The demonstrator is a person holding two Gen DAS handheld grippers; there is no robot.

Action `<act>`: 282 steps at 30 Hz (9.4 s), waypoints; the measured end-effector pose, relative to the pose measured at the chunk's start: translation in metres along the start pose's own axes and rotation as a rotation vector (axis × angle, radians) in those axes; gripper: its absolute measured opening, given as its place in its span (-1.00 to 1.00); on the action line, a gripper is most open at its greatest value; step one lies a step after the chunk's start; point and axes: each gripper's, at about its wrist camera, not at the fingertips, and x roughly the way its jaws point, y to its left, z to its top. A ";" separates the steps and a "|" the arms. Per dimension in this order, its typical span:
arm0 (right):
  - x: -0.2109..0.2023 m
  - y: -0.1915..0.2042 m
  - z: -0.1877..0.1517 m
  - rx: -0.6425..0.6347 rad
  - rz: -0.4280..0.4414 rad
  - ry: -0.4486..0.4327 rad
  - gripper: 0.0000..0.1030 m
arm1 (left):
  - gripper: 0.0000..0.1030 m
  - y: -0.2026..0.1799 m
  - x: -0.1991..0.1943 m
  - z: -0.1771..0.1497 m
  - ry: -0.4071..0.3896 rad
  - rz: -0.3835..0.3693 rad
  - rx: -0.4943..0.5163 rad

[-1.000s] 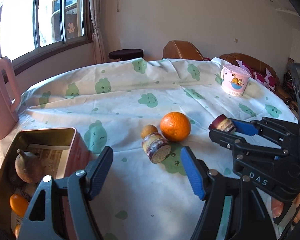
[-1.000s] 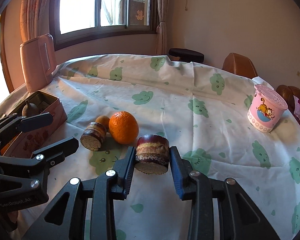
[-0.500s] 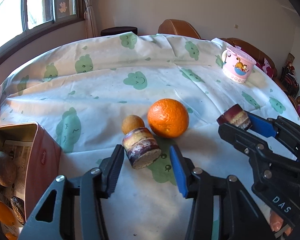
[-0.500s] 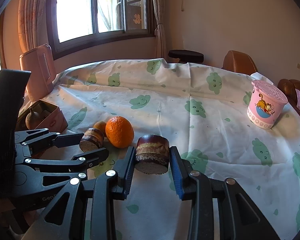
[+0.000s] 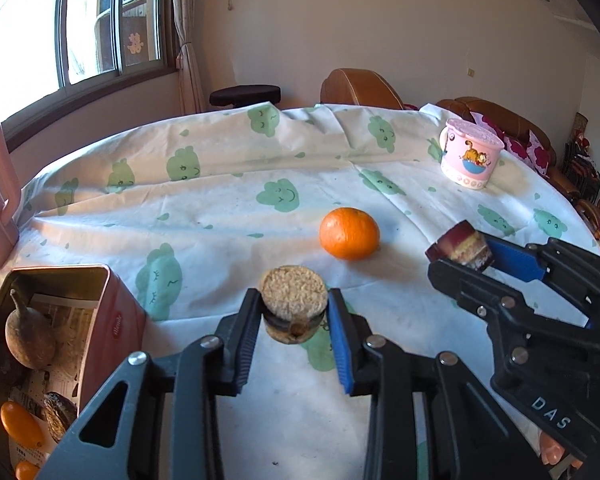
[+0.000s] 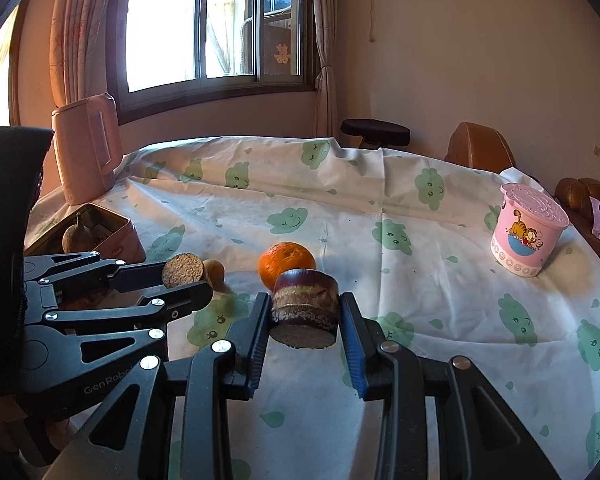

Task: Organize fruits
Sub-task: 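Grasp the biscuit-topped cylinder with the left tool while the right tool holds the cake, then lift the cylinder with the left tool while the right tool carries the cake toward the tin, then carry the cylinder over the tin with the left tool while the right tool carries the cake there, then open the left tool into the tin while the right tool releases the cake inside, then move both open tools back to the tangerine and small brown fruit, then grasp the tangerine with the right tool while the left tool grasps the small brown fruit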

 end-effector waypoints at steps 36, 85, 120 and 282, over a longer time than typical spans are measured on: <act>-0.026 0.005 -0.003 -0.023 0.006 -0.148 -0.30 | -0.32 -0.003 -0.043 -0.007 -0.227 0.084 0.004; -0.055 0.005 -0.010 -0.019 -0.003 -0.304 -0.30 | -0.32 -0.008 -0.083 -0.024 -0.420 0.144 0.011; -0.051 0.073 0.019 -0.129 0.108 -0.282 -0.30 | -0.32 0.048 -0.119 -0.043 -0.413 0.179 -0.076; 0.042 -0.029 0.018 0.150 -0.025 0.066 -0.07 | -0.44 0.009 0.026 0.015 0.047 -0.005 -0.037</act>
